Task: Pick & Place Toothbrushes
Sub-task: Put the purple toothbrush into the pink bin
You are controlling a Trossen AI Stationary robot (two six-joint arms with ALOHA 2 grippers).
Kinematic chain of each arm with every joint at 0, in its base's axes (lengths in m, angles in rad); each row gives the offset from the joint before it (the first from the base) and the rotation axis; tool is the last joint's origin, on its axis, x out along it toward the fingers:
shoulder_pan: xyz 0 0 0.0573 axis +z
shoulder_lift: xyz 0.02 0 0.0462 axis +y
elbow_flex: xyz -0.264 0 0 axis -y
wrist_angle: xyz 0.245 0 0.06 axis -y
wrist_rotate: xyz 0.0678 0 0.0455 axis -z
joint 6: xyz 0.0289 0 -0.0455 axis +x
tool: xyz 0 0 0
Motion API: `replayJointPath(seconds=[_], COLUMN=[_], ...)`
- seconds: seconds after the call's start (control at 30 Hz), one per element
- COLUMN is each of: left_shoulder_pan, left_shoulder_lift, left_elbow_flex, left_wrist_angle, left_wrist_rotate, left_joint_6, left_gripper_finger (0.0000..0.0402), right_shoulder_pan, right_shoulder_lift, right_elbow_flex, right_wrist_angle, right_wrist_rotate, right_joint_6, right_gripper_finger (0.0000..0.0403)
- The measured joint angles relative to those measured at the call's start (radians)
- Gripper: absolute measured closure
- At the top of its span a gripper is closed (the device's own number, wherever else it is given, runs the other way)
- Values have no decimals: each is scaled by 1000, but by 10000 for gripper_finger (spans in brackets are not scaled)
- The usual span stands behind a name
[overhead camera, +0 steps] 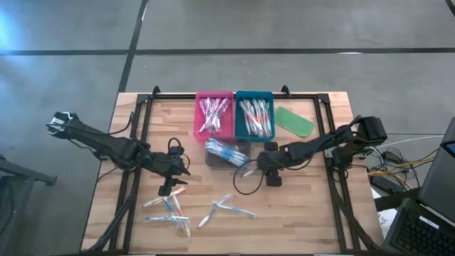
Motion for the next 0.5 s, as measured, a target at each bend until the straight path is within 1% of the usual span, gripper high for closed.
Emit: replayJointPath(seconds=[0.17, 0.3, 0.4, 0.43, 0.5], left_shoulder_pan=[0, 0, 0, 0, -1], left_shoulder_lift=[0, 0, 0, 0, 0], left_elbow_flex=[0, 0, 0, 0, 0], left_wrist_angle=[1, 0, 0, 0, 0], left_wrist_rotate=[0, 0, 0, 0, 0], left_joint_6=[0, 0, 0, 0, -1], left_gripper_finger=[231, 231, 231, 231, 231], right_shoulder_pan=[-2, -2, -2, -1, 1], right_shoulder_lift=[-9, -27, -40, -43, -53], right_elbow_flex=[-2, -4, -4, -5, -5], right_wrist_angle=[-5, -15, -58, -73, -102], right_wrist_rotate=[-63, -101, -153, -169, -204], right_joint_6=[0, 0, 3, 3, 11], right_gripper_finger=[282, 336, 376, 383, 384])
